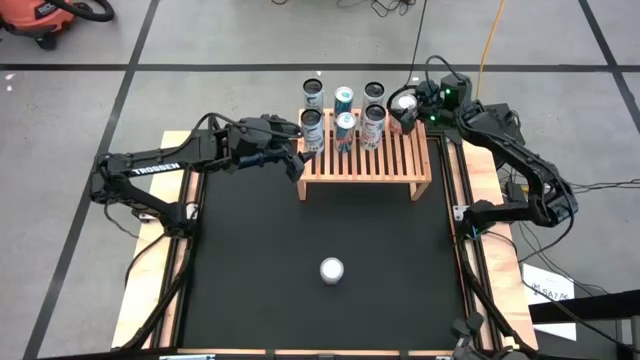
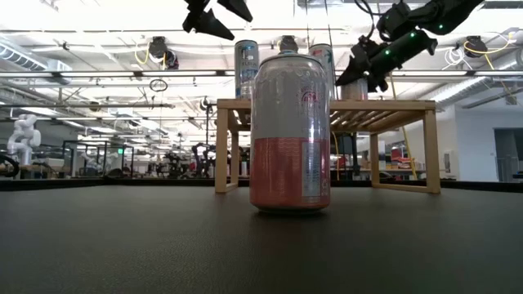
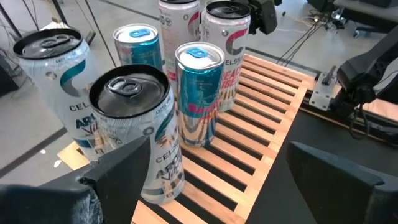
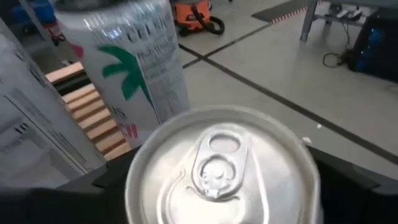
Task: Place canned beverage on shelf
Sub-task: Put the white soda can on the shelf
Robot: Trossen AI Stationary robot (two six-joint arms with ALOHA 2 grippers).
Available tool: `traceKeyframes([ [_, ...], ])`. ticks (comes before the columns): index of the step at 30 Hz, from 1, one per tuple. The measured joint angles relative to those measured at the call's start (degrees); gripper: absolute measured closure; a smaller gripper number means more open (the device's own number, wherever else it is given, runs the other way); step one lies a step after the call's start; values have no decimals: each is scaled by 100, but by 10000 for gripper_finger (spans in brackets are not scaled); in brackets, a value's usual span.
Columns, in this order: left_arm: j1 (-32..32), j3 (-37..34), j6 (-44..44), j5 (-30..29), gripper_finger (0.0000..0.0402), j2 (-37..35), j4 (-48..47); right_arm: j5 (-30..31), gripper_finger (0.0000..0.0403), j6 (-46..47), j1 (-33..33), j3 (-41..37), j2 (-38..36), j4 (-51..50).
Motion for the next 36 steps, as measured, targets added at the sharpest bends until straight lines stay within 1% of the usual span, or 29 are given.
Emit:
traceKeyframes([
  [5, -33, 0, -153, 15, 27, 0, -14, -22, 71, 45, 2, 0, -5, 63],
  [8, -39, 0, -153, 28, 27, 0, -16, -209, 76, 131, 2, 0, -20, 152],
  [12, -39, 0, -156, 28, 27, 0, -15, -395, 102, 45, 0, 0, 40, 226],
  [16, -39, 0, -156, 26, 27, 0, -14, -568, 125, -9, -2, 0, 201, 526],
  [18, -39, 0, -157, 26, 27, 0, -13, -556, 124, -9, -7, 0, 277, 701],
  [22, -39, 0, -167, 26, 27, 0, -12, -560, 102, 31, -6, 0, 347, 839],
  [25, -39, 0, -169, 26, 27, 0, -10, -626, 95, 60, 2, 0, 338, 830],
  [31, -39, 0, -169, 24, 27, 0, 19, -634, 106, 149, 2, -11, 301, 900],
  [36, -37, 0, -166, 24, 27, 0, 34, -603, 108, 111, 2, -11, 299, 948],
])
